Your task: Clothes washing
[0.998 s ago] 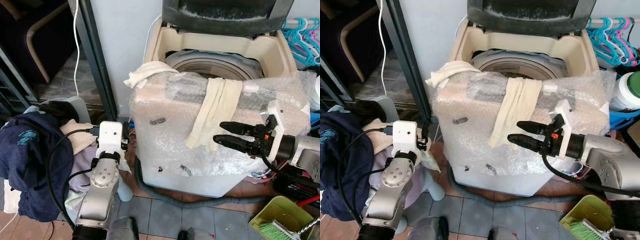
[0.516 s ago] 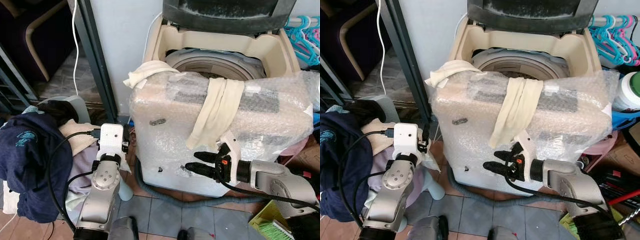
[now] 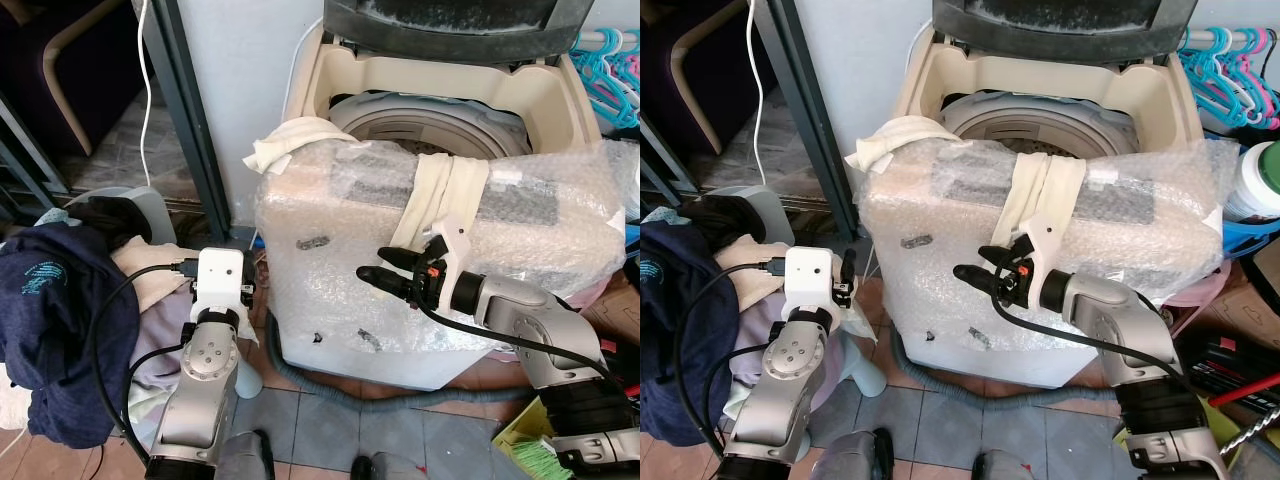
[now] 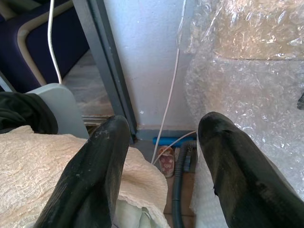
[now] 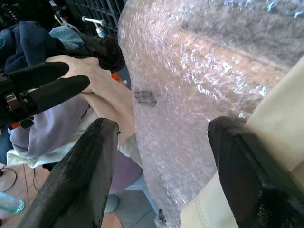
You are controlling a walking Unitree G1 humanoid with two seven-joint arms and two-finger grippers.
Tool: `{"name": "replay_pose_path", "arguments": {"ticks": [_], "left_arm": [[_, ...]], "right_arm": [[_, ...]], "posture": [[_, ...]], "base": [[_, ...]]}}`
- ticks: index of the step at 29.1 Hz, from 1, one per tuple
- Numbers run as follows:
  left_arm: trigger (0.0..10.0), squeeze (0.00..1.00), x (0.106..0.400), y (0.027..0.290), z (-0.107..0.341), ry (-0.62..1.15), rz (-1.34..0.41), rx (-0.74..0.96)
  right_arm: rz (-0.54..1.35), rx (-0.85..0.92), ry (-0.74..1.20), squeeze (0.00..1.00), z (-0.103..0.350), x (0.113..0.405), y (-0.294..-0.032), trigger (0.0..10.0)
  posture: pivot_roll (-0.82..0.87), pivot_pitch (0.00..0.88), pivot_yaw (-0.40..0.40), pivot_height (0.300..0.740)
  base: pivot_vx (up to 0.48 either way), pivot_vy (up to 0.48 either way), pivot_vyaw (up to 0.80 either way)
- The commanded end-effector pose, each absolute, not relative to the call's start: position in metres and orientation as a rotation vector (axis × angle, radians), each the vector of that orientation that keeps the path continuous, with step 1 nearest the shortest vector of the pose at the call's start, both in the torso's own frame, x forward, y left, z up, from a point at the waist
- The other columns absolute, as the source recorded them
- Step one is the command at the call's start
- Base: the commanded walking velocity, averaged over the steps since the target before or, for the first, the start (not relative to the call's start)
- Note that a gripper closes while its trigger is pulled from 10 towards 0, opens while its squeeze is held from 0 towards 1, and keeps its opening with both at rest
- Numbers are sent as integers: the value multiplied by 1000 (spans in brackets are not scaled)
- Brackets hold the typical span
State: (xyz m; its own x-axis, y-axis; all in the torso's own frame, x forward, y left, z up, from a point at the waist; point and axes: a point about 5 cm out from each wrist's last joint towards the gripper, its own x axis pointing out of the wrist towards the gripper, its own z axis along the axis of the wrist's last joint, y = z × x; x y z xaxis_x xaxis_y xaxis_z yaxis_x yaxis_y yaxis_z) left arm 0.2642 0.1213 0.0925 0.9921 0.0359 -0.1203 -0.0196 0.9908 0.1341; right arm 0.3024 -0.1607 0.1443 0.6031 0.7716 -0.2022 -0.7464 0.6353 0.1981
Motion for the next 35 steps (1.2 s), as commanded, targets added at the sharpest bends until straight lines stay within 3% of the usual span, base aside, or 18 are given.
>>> {"name": "replay_pose_path", "arguments": {"ticks": [1, 5, 10, 20, 28, 35], "left_arm": [[10000, 0, 264, 120, 95, 119, 24, 134], [10000, 0, 266, 119, 97, 105, 8, 143], [10000, 0, 267, 118, 98, 93, -1, 145], [10000, 0, 270, 119, 98, 92, 6, 151], [10000, 0, 271, 118, 99, 84, 10, 128], [10000, 0, 271, 122, 100, 80, 43, 146]], "right_arm": [[884, 107, 210, 0, 160, 308, -163, 10000], [868, 91, 71, 0, 198, 322, -162, 10000], [844, 85, 3, 0, 215, 329, -159, 10000], [799, 76, 3, 0, 204, 326, -155, 10000], [782, 71, 12, 0, 199, 323, -158, 10000], [936, 74, 118, 0, 180, 302, -158, 10000]], "posture": [[-51, 104, -20, 740], [-58, 98, -15, 740], [-60, 90, -10, 740], [-61, 78, 6, 740], [-64, 72, 11, 740], [-62, 69, 17, 740]], "base": [[0, 0, 0], [0, 0, 0], [0, -317, 0], [0, -478, 0], [0, 0, 0], [0, 0, 0]]}}
